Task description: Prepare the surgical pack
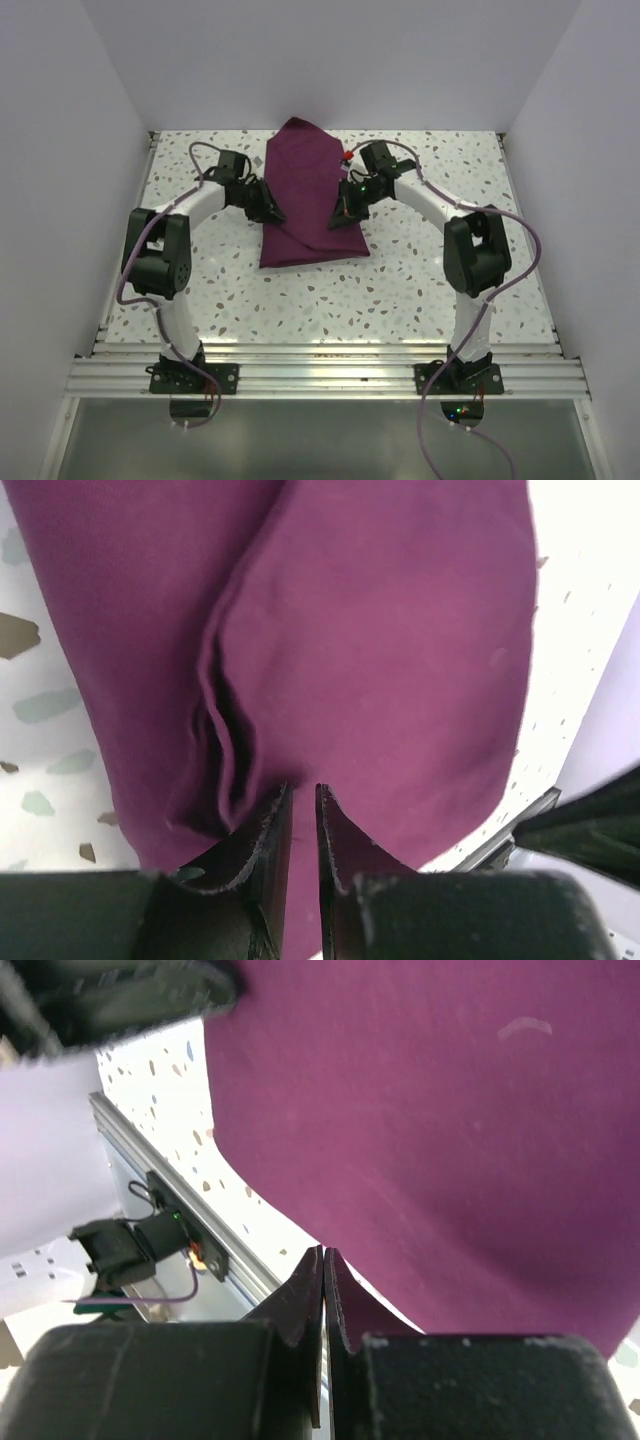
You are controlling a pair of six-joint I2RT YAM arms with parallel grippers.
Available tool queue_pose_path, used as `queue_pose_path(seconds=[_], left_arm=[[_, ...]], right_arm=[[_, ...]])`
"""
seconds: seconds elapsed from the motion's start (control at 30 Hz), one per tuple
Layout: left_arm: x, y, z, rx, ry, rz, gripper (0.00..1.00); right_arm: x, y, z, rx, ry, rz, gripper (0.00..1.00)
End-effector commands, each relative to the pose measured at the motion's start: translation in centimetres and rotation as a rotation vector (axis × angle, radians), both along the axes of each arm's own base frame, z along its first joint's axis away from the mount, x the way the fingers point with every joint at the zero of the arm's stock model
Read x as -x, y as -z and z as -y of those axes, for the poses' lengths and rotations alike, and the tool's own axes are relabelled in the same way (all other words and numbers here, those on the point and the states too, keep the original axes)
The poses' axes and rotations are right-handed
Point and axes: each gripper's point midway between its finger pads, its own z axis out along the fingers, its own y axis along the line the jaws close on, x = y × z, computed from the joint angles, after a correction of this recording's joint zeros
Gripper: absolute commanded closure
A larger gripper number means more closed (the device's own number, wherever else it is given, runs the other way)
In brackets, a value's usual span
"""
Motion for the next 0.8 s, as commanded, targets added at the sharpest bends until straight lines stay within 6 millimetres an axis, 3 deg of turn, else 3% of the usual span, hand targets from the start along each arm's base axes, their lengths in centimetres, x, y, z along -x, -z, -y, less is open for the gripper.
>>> queue_pose_path(seconds=[0.0,0.13,0.23,0.33,0.47,0.5,0.53,0.57,0.6,0.63,0.7,0.73,0.77], left_arm=[[-1.9,0.0,0.3,-0.007,-0.008,0.008,0.82],[-2.2,0.9,-0.6,-0.072,-0.021,-0.014,0.83],[-2.8,-1.1,-1.2,-0.105,-0.011,0.046,0.86],[-4.0,-5.4,-1.1,-0.093,-0.009,0.169,0.79],[-5.9,-8.8,-0.5,-0.052,0.003,0.275,0.64],[-6.6,-8.0,-0.3,-0.047,0.008,0.267,0.64],[-7.5,-8.3,-0.2,-0.038,0.008,0.278,0.64],[-8.0,-7.8,0.1,-0.024,0.009,0.269,0.66],[-8.7,-6.5,0.8,0.011,0.030,0.256,0.70],[-9.4,-6.6,1.0,0.025,0.034,0.267,0.72],[-10.4,-5.3,1.6,0.055,0.038,0.263,0.77],[-10.9,-5.3,1.9,0.069,0.042,0.269,0.78],[-11.2,-4.0,2.2,0.081,0.052,0.244,0.81]], right_arm=[[1.7,-1.6,0.3,-0.049,-0.062,0.053,1.00],[1.8,-0.8,1.7,-0.023,-0.041,0.055,1.00],[0.4,-2.0,2.1,-0.025,-0.011,0.102,1.00],[-3.1,-5.2,1.7,-0.050,0.046,0.224,1.00],[-8.4,-7.3,1.3,-0.104,0.139,0.311,1.00],[-10.1,-8.4,0.9,-0.135,0.164,0.340,1.00],[-11.2,-6.6,0.5,-0.144,0.163,0.302,1.00],[-12.1,-6.0,0.5,-0.157,0.169,0.292,1.00],[-13.3,-6.9,0.2,-0.175,0.165,0.321,1.00],[-14.1,-4.8,0.0,-0.165,0.163,0.292,1.00],[-15.4,-4.6,0.1,-0.167,0.161,0.309,1.00],[-15.8,-3.9,0.2,-0.162,0.164,0.298,1.00],[-16.4,-2.7,0.4,-0.163,0.166,0.284,1.00]])
